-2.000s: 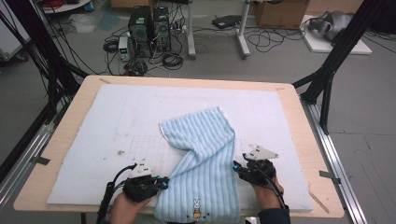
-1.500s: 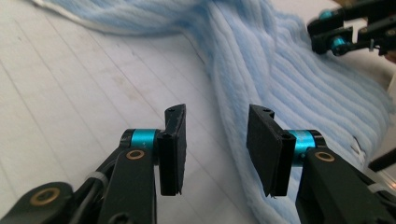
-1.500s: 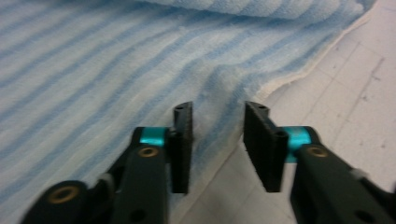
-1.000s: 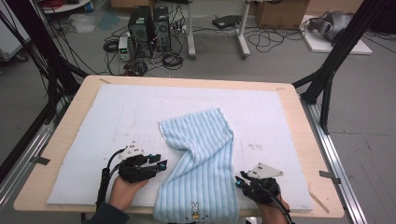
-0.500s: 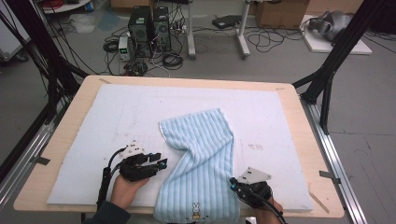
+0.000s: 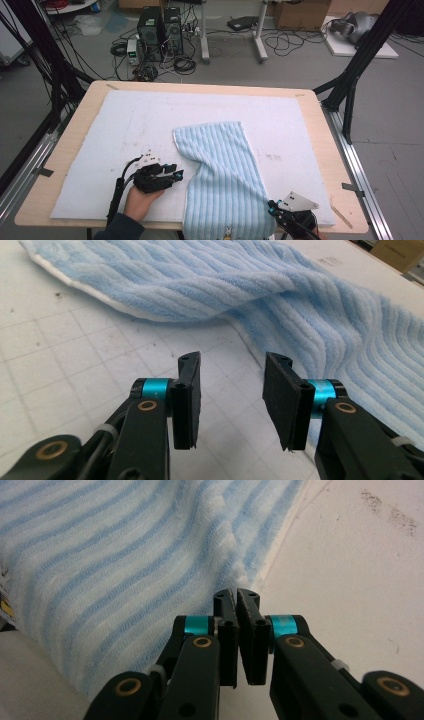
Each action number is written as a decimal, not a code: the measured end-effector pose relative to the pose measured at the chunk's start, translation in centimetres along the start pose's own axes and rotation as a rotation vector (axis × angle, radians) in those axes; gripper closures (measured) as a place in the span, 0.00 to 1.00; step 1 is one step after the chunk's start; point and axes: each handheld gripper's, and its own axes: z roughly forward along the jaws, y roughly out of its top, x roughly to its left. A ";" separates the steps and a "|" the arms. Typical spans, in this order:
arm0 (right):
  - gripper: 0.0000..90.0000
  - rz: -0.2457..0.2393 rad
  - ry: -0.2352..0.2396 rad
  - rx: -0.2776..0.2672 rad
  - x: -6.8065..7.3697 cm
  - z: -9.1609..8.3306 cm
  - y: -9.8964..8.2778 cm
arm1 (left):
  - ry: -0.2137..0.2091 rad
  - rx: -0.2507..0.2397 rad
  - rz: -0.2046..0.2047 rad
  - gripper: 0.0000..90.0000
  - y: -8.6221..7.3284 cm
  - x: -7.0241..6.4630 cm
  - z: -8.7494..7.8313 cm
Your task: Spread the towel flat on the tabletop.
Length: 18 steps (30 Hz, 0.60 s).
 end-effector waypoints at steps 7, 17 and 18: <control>0.69 0.053 0.003 -0.099 -0.6 0.0 1.1 | 0.019 0.055 0.033 0.62 1.5 -0.9 3.0; 0.66 0.032 0.009 -0.103 -0.7 1.2 2.4 | 0.104 0.116 0.182 0.82 1.4 -3.2 5.1; 0.66 0.035 0.007 -0.103 -0.7 1.3 2.5 | 0.078 0.122 0.186 0.90 1.4 -3.3 5.0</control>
